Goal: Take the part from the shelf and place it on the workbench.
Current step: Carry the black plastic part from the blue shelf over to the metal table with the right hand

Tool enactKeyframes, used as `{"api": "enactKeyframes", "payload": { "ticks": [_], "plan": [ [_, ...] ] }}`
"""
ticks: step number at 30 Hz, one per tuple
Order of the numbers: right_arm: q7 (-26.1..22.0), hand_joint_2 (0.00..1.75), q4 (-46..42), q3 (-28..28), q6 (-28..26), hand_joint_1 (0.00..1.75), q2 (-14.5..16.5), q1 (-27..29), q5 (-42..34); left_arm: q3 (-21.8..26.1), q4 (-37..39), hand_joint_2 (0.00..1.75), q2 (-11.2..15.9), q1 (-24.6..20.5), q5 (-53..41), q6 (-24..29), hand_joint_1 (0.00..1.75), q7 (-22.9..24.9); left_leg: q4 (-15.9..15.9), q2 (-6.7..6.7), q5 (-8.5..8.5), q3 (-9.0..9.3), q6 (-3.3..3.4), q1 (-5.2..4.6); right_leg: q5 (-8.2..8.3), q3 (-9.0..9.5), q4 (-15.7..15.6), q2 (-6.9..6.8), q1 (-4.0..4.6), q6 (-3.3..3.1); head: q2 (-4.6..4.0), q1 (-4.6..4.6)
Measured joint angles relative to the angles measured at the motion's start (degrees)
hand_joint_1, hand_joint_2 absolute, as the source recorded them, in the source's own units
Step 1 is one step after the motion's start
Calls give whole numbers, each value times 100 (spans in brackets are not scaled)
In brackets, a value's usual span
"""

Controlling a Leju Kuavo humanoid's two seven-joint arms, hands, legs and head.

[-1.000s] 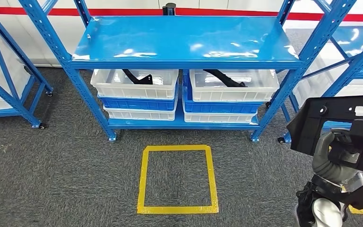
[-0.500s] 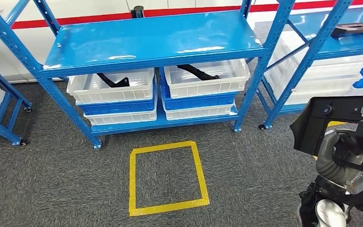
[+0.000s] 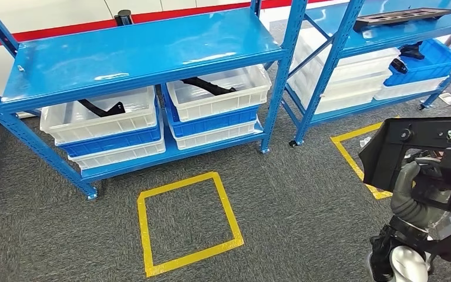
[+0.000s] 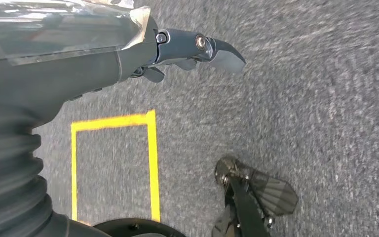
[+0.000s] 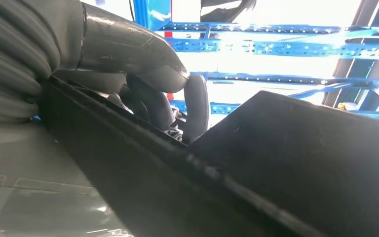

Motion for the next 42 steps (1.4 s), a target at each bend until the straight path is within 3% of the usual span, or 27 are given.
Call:
{"api": "enactKeyframes", "payload": {
  "ticks": [1,3,5,6,7,9,10,12,14,15,17,19,20,21,22,23,25,27,28,30,32,34,36,37,38,40,42],
  "plan": [
    [-3,175,-13,-9,1,175,-3,5,2,0,1,175,-3,-1,1,-4,0,-9,-37,82,37,-2,30,6,-66,-79,116,-135,12,8,0,15],
    [-11,175,-28,-18,3,175,-8,3,4,1,2,175,-11,4,4,-13,0,-21,-72,254,80,-27,67,8,-365,-357,691,-453,31,-17,0,47],
    [-14,175,-31,-18,13,175,-9,16,2,2,2,175,-19,16,9,-16,0,-21,-70,436,92,-66,79,1,-672,-659,1432,-545,30,-10,0,67],
    [-17,175,-31,-19,19,175,-8,31,-3,3,2,175,-21,20,10,-21,0,-15,-68,525,96,-77,79,0,-719,-691,1589,-556,21,26,0,70],
    [-23,175,-31,-21,24,175,-8,42,-9,4,2,175,-21,22,11,-33,0,-1,-66,610,98,-80,75,1,-674,-594,1497,-578,8,81,0,75],
    [-40,175,-37,-26,28,175,-10,51,-24,4,3,175,-22,19,11,-74,0,41,-61,755,93,-65,55,2,-422,-91,690,-734,-16,194,0,79],
    [-47,175,-42,-26,30,175,-9,53,-29,4,4,175,-21,15,11,-100,0,64,-54,815,86,-59,29,-13,-308,149,286,-843,-3,207,0,79],
    [-60,175,-60,-27,33,175,-8,70,-37,4,4,175,-14,10,11,-163,0,107,-39,912,76,-51,-32,-48,-205,360,-105,-949,37,131,0,73],
    [-68,175,-74,-31,34,175,-8,111,-44,4,4,175,-7,6,11,-247,0,152,-36,1005,76,-43,-84,-58,-176,325,-100,-838,49,20,0,65],
    [-70,175,-79,-32,34,175,-7,133,-47,4,4,175,-5,3,11,-288,0,171,-11,983,44,-48,-114,-44,-160,310,-105,-782,26,-22,0,62],
    [-73,175,-97,-32,28,175,-2,150,-48,4,4,175,-1,4,13,-349,0,192,299,727,-209,-174,-164,-6,-120,284,-118,-678,-20,-131,0,56],
    [-75,175,-108,-30,21,175,11,151,-47,4,4,175,1,18,14,-377,0,212,1048,408,-645,-499,-184,11,-89,242,-117,-577,-18,-212,0,50],
    [-76,175,-108,-28,21,175,20,153,-46,4,4,175,1,28,14,-386,0,230,1414,342,-799,-663,-186,11,-79,223,-116,-517,-10,-228,0,50],
    [-76,175,-108,-27,23,175,28,154,-44,4,4,175,1,38,14,-393,0,251,1631,314,-847,-760,-184,12,-69,210,-112,-450,-2,-234,0,50],
    [-76,175,-108,-25,28,175,35,150,-40,5,4,175,1,46,15,-399,0,271,1615,304,-768,-745,-176,13,-62,202,-106,-379,1,-230,0,50],
    [-76,175,-107,-22,34,175,40,141,-34,5,4,175,0,51,15,-403,0,287,1383,283,-595,-624,-165,16,-57,199,-96,-304,0,-222,0,50],
    [-77,175,-106,-14,47,175,50,106,-24,6,4,175,-1,54,16,-403,0,305,605,65,-216,-230,-138,38,-49,181,-57,-162,0,-201,0,49],
    [-82,175,-106,-6,53,175,55,57,-18,5,4,175,-2,53,16,-401,0,310,142,-173,-84,-26,-126,51,-34,122,-12,-43,14,-153,0,56],
    [-86,175,-106,-2,55,175,56,43,-16,5,4,175,-2,53,16,-398,0,314,100,-209,-97,-21,-115,37,-13,84,-11,15,18,-110,0,61],
    [-91,175,-104,5,56,175,54,37,-15,6,4,175,-5,51,17,-392,0,321,70,-65,-51,-33,-48,7,30,7,-20,95,-5,-24,0,62],
    [-92,175,-101,11,56,175,51,17,-15,7,4,175,-9,48,18,-391,0,325,23,95,4,-40,34,12,-79,-151,209,-124,5,0,0,89],
    [-93,175,-96,20,57,175,51,-17,-15,7,4,175,-11,56,18,-392,0,325,9,268,25,-55,68,6,-382,-468,881,-441,25,-24,0,123],
    [-93,175,-79,28,58,175,54,-19,-15,7,4,175,-14,66,18,-393,0,326,11,446,27,-69,72,-5,-608,-738,1524,-542,24,-8,0,137],
    [-93,175,-68,32,60,175,54,-17,-15,7,4,175,-15,68,18,-392,0,328,12,530,25,-71,70,-7,-607,-731,1571,-565,19,27,0,141],
    [-93,175,-57,35,64,175,54,-26,-15,7,4,175,-17,67,20,-386,0,330,13,608,23,-68,66,-6,-524,-602,1375,-597,14,75,0,147],
    [-93,175,-28,62,86,175,52,-96,-9,7,4,175,-28,64,37,-358,0,341,14,750,6,-55,40,-18,-275,-126,558,-783,18,141,0,151],
    [-92,175,20,126,111,175,53,-215,2,8,4,175,-39,60,66,-307,0,358,19,870,-16,-41,-12,-54,-134,174,18,-936,60,88,0,140]
  ]
}}
